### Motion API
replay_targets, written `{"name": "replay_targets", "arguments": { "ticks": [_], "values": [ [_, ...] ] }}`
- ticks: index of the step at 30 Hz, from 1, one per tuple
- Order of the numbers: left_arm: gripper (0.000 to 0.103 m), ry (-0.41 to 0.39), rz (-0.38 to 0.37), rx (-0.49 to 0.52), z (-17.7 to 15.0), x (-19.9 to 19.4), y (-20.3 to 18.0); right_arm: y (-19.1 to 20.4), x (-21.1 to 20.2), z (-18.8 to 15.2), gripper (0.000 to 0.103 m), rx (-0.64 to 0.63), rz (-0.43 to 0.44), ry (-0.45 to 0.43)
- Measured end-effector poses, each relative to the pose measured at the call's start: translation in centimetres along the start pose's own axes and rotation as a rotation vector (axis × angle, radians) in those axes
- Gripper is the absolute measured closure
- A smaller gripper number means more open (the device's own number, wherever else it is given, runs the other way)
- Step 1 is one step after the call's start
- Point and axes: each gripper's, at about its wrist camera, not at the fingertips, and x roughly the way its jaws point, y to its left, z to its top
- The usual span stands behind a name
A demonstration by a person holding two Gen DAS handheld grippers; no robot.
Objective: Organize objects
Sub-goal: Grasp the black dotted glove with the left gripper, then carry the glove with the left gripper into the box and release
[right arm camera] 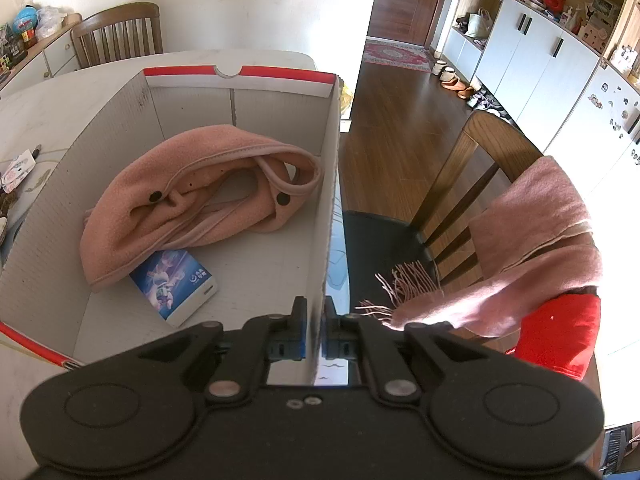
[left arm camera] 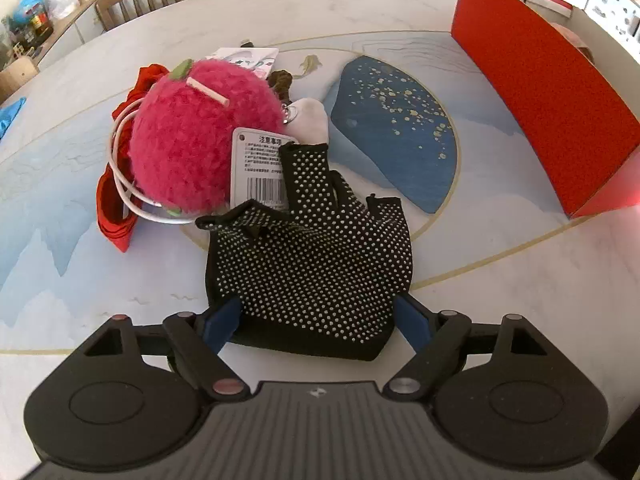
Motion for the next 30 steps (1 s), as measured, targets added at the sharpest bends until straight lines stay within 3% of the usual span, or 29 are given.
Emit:
{"name": "replay_targets", "arguments": {
  "ticks": [5,10,16,30],
  "values": [
    [0.042,0.000,0.004,0.014,0.3,-0.5,-0.3,0.0,0.0,0.0,0.097,0.000,0.000,0.000],
    [0.086,-0.003,0.007,0.050,0.5,-1.0,-1.2,0.0,0.0,0.0,0.097,-0.001,0.001,0.000],
    [0.089,-0.046,-0.080,0.086,1.6,-3.1,-2.8,0.1,0.0,0.0,0.098,0.000,0.001,-0.001],
    [0.089,-0.248,-0.229,0.213,9.1,-9.9,-7.8,0.3,0.1,-0.1,0.099,-0.004,0.020,-0.009]
  ]
}}
